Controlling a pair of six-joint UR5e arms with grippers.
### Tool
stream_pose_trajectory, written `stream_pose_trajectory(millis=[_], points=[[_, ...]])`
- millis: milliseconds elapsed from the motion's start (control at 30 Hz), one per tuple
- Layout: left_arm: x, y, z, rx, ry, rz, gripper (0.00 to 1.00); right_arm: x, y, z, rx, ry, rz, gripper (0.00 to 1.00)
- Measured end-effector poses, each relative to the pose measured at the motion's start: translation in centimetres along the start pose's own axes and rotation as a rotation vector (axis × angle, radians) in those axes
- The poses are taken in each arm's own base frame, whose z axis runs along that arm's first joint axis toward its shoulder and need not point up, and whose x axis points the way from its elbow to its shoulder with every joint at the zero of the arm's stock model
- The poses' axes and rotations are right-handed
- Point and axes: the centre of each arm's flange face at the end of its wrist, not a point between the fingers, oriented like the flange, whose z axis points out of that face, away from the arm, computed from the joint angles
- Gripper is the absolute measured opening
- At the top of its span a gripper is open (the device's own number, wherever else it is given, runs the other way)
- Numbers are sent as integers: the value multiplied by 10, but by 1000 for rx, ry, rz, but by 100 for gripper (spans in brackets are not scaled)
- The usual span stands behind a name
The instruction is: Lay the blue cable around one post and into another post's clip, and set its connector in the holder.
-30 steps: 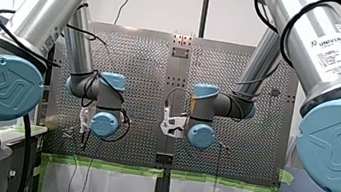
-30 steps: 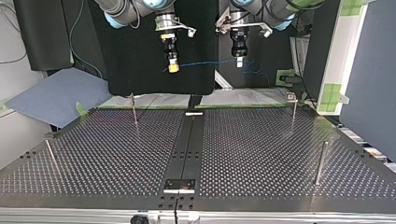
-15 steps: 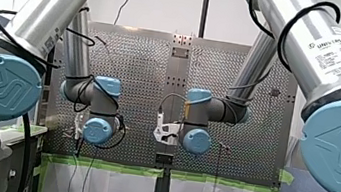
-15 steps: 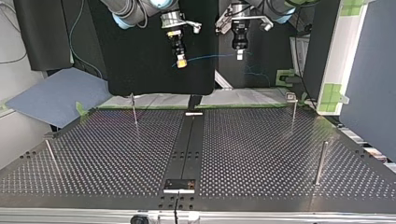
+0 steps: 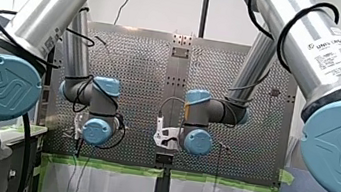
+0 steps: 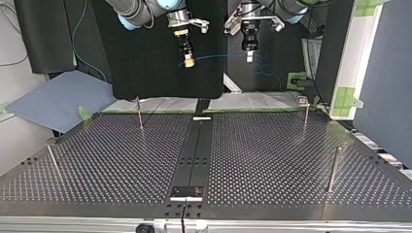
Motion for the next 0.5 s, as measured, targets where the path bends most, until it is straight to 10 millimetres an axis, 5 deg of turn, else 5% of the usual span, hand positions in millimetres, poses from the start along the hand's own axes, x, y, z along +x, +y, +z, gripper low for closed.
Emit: stream_pose_trajectory(millis=[500], points=[[-35,-8,19,5,-35,-110,0,53,1,3,-6,30,79,0]])
